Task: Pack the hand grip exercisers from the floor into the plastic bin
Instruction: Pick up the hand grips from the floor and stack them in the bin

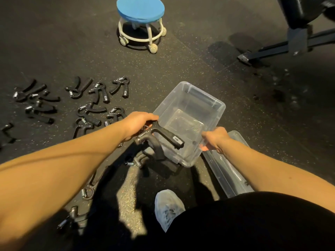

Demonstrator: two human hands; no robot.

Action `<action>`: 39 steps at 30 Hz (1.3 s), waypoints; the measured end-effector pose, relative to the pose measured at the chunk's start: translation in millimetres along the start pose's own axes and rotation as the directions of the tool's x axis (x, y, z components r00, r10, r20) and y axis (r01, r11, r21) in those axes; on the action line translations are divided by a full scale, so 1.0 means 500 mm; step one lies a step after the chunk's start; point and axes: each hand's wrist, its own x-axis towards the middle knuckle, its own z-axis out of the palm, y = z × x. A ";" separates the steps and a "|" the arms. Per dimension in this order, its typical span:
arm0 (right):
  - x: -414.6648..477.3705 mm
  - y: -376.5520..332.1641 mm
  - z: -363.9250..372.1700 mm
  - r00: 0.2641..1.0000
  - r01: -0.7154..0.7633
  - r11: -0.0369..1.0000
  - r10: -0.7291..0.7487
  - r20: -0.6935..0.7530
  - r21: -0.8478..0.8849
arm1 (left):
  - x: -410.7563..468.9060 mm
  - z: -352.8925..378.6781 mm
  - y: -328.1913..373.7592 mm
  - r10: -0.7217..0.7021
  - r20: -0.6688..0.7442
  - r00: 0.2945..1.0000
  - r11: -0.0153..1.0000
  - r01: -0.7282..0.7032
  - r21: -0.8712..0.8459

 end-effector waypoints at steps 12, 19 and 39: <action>-0.061 -0.066 0.028 0.711 0.677 0.614 -0.689 0.143 -0.406 | 0.024 0.046 -0.012 0.156 -0.062 0.986 0.979 -0.146 0.142; -0.057 -0.090 0.058 0.704 0.690 0.599 -0.421 0.572 -0.407 | 0.033 0.049 -0.009 0.249 -0.031 0.968 0.955 -0.240 0.177; 0.074 -0.078 0.225 0.986 -0.145 0.984 0.135 0.094 0.100 | 0.182 0.150 -0.065 -0.092 -0.314 0.945 0.848 0.240 0.472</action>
